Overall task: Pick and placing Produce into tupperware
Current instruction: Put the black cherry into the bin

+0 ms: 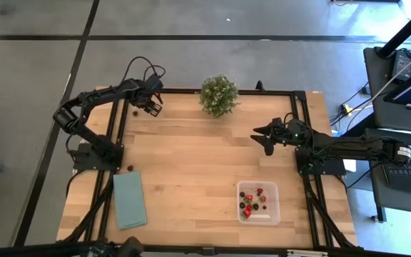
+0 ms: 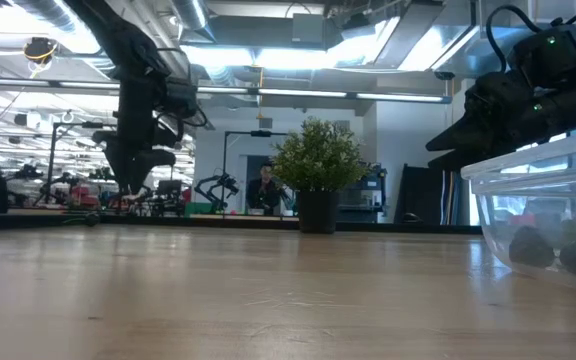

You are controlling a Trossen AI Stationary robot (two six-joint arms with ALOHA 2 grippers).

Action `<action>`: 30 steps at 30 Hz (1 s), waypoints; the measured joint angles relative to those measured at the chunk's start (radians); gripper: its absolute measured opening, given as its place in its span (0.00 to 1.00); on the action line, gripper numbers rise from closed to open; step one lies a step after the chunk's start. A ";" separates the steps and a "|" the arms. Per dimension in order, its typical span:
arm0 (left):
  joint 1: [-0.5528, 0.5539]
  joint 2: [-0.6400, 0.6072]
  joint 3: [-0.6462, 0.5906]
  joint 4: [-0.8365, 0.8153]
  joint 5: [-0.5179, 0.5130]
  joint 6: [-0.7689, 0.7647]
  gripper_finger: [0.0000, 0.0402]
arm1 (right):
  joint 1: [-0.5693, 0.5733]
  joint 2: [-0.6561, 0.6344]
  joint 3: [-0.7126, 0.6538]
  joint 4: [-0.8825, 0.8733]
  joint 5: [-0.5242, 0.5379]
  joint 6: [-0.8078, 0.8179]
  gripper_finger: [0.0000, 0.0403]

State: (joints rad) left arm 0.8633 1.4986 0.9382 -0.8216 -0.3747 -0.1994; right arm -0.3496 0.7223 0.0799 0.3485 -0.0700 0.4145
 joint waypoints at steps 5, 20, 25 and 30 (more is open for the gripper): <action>0.026 0.000 0.000 0.002 0.000 0.078 0.44 | 0.000 0.000 0.000 0.000 0.000 0.000 0.56; 0.097 -0.001 0.000 -0.014 0.077 0.153 0.60 | 0.000 0.000 0.000 0.000 0.000 -0.002 0.56; 0.097 -0.001 0.000 -0.003 0.045 0.273 0.60 | 0.000 0.000 0.000 0.000 0.000 -0.003 0.56; 0.097 -0.001 0.000 0.027 0.045 0.357 0.60 | 0.000 0.000 0.000 -0.001 0.000 -0.004 0.56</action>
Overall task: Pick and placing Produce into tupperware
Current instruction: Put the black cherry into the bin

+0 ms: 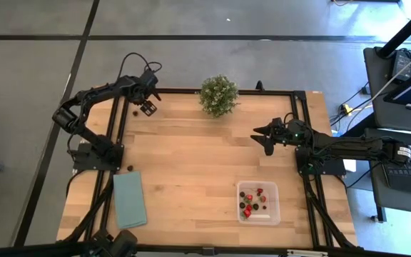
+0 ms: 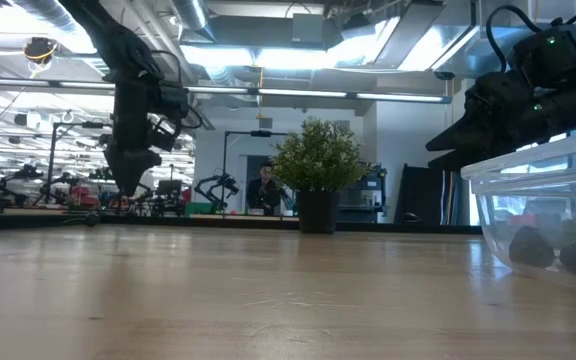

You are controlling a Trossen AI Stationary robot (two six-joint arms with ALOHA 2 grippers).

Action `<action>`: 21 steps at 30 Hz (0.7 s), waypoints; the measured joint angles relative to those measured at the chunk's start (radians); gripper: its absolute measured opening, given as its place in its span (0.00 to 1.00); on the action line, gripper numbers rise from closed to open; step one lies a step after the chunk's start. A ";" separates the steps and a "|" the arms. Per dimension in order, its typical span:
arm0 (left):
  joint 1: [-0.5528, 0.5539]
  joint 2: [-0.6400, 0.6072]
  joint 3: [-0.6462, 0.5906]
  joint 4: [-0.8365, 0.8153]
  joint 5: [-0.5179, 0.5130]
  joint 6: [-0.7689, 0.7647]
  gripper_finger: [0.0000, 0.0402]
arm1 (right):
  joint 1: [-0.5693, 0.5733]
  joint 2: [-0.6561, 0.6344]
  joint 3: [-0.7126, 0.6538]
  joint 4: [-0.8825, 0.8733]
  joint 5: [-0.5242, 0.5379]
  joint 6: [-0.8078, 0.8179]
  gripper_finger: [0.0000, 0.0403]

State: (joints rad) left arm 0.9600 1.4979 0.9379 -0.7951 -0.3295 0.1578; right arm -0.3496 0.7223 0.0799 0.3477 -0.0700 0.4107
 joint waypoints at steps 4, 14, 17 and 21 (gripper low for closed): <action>0.000 0.000 0.000 0.000 0.003 -0.098 0.60 | 0.000 0.000 0.000 0.000 0.000 0.000 0.56; 0.008 0.066 0.000 -0.108 0.004 -0.329 0.59 | 0.000 0.000 0.000 0.000 0.000 0.000 0.56; -0.006 0.144 0.000 -0.134 -0.006 -0.359 0.59 | 0.000 0.000 0.000 0.000 0.001 0.000 0.56; -0.018 0.241 0.000 -0.136 -0.009 -0.391 0.59 | 0.000 0.000 0.000 0.000 0.001 0.000 0.56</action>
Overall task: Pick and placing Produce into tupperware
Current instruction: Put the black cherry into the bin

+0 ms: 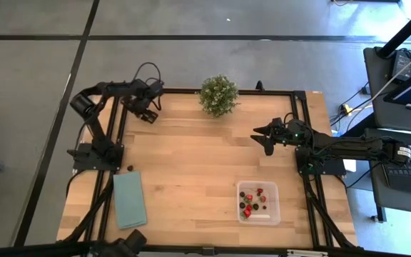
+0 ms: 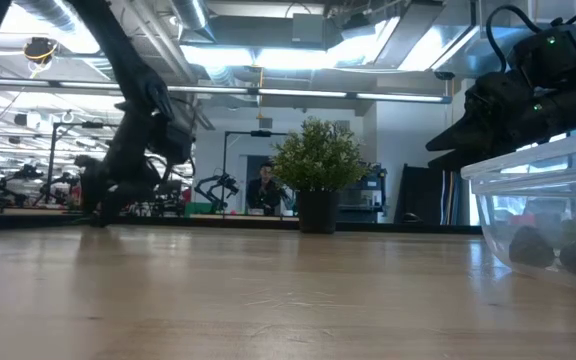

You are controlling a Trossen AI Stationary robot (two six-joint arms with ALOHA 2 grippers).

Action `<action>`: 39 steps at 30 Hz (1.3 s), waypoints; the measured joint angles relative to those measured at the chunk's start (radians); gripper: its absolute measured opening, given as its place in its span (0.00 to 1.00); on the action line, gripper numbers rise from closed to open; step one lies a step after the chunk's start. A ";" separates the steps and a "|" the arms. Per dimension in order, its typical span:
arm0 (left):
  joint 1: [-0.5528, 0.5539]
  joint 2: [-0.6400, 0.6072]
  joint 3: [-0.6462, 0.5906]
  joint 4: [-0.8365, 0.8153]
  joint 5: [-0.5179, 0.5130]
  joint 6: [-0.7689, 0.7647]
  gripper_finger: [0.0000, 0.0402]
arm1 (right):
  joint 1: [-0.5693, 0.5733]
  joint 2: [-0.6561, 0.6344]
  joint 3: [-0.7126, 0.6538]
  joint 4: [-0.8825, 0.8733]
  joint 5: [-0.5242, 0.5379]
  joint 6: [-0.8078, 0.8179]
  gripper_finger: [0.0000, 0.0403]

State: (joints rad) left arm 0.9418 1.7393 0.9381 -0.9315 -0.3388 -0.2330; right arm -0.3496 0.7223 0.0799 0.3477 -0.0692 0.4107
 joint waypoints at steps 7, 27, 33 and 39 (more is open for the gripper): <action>-0.030 0.045 0.018 -0.013 -0.056 0.000 0.59 | 0.000 0.000 0.000 0.000 0.000 0.000 0.56; 0.017 0.049 0.046 -0.017 0.065 0.140 0.59 | 0.000 0.000 0.000 -0.001 0.000 0.000 0.56; 0.017 0.049 0.046 -0.015 0.071 0.142 0.57 | 0.000 0.000 0.000 -0.001 0.000 0.000 0.56; 0.015 0.049 0.046 -0.016 0.069 0.117 0.53 | 0.000 0.000 0.000 0.000 -0.001 0.000 0.56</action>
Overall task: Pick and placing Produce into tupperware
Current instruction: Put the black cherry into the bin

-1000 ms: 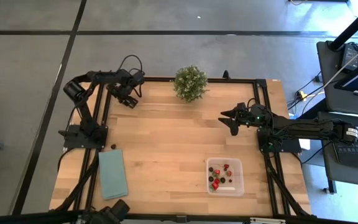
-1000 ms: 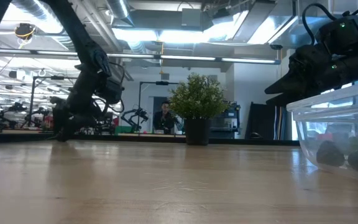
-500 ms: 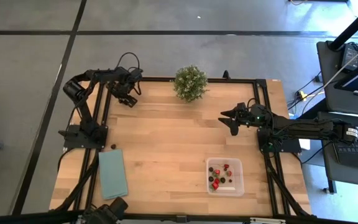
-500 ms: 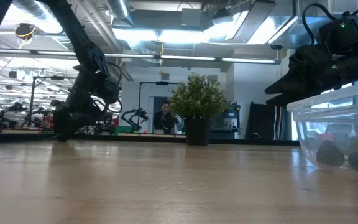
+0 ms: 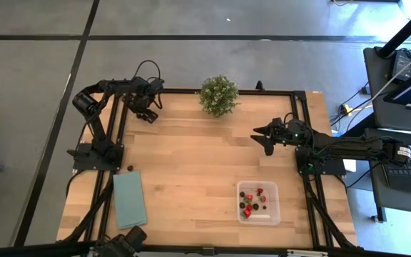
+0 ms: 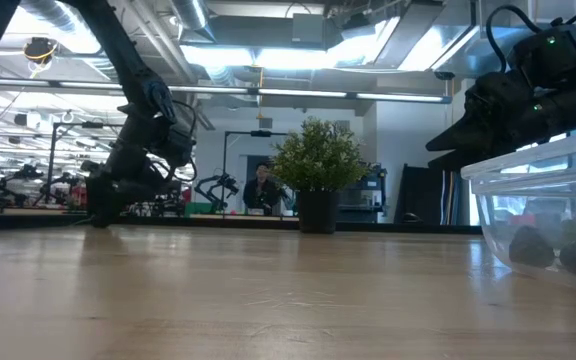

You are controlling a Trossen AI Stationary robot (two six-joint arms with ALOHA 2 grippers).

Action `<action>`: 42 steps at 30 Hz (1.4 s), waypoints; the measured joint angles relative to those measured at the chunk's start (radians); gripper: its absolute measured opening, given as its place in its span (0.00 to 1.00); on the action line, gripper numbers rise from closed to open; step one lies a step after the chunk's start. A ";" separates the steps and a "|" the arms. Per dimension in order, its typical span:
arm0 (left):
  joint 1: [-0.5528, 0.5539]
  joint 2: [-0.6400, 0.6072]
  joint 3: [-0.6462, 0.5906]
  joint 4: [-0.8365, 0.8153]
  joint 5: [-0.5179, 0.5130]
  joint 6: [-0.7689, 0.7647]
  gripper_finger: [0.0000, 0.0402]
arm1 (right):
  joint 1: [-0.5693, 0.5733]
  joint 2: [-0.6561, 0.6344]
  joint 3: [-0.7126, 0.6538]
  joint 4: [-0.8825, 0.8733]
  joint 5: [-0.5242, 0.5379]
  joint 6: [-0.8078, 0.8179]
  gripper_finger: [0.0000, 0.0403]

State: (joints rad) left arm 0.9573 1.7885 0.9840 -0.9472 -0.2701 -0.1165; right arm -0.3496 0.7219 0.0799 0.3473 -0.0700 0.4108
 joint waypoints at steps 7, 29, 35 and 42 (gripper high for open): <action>0.000 0.000 0.001 0.000 0.012 0.022 0.45 | 0.000 0.000 0.000 0.000 0.000 0.000 0.56; -0.010 0.000 0.003 -0.028 0.027 0.048 0.24 | 0.000 0.000 0.000 0.000 0.000 0.000 0.56; -0.009 0.001 0.002 -0.045 0.029 0.048 0.25 | 0.000 0.000 0.000 0.000 0.000 -0.002 0.56; -0.009 0.002 0.001 -0.082 0.029 0.057 0.37 | 0.000 0.000 0.000 0.000 0.000 -0.003 0.56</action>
State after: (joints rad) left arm 0.9485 1.7905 0.9848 -1.0294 -0.2413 -0.0592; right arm -0.3492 0.7219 0.0799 0.3473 -0.0703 0.4075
